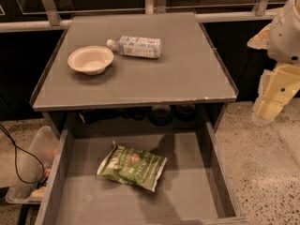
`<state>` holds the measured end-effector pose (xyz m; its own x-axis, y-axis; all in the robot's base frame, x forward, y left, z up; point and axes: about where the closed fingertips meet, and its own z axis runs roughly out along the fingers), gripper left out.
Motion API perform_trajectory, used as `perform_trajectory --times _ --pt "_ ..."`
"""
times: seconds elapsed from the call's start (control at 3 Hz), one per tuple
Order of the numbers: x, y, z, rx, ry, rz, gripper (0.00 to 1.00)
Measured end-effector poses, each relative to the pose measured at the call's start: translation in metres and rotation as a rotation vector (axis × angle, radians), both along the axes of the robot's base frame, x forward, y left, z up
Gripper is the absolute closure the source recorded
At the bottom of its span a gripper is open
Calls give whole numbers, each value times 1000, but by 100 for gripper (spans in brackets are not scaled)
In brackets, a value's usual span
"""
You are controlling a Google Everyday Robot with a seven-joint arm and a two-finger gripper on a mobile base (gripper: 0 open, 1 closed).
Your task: Pick green jalapeno chip bag from top drawer and place on counter
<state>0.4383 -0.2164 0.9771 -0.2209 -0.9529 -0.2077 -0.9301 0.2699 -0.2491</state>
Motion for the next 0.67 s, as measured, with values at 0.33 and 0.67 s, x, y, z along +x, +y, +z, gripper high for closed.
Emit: perform_trajectory --times 0.33,0.67 --pt "0 0 0 0 0 0 0" --pt "-2 5 -6 48 -8 20 0"
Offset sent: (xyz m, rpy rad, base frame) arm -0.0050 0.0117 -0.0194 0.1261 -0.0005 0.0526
